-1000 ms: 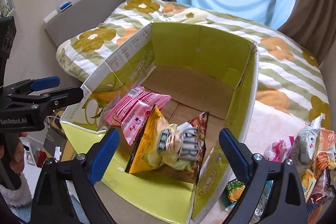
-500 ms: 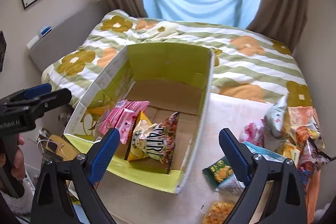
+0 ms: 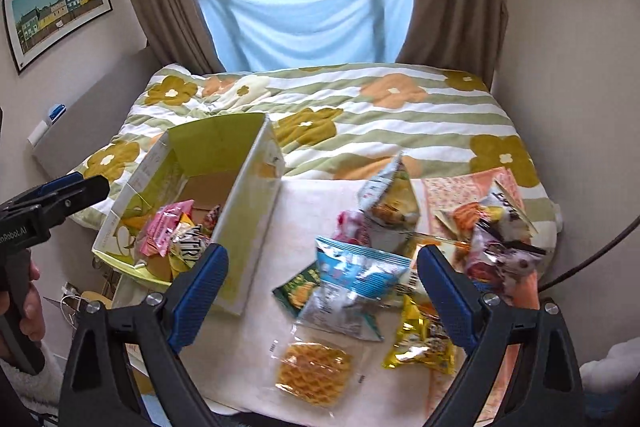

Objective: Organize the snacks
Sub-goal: 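Grasp the blue-white bag with the left tool while the right tool reaches the yellow Pillows bag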

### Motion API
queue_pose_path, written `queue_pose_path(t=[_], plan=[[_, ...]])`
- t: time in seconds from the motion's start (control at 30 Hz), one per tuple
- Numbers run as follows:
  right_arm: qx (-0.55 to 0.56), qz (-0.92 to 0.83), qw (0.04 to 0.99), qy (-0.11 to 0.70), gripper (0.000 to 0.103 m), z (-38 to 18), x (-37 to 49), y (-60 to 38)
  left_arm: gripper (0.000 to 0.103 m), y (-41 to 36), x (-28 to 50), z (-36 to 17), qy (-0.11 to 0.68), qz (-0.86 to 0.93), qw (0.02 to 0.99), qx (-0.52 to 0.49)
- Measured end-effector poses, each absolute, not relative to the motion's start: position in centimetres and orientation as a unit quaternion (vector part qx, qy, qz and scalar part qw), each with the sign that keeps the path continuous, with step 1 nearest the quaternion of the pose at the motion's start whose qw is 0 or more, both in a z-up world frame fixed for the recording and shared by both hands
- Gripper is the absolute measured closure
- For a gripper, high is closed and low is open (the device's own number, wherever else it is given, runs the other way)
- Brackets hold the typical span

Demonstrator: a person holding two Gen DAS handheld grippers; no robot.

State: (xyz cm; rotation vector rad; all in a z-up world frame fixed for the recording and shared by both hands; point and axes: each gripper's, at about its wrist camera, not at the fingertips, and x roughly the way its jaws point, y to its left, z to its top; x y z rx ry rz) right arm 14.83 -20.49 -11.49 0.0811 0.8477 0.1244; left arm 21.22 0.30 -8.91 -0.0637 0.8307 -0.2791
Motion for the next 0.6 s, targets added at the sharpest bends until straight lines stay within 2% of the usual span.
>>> queue_pose_path(t=[0.3, 0.6], plan=[[0.038, 0.061, 0.895, 0.441, 0.009, -14.5, 11.6, -29.8, 0.007, -11.4, 21.4, -13.0, 0.461, -0.143, 0.875, -0.044], [0.016, 0.1, 0.87, 0.483, 0.009, -21.8, 10.8, -32.1, 0.007, -15.5, 23.1, -20.8, 0.53, -0.119, 0.839, 0.001]])
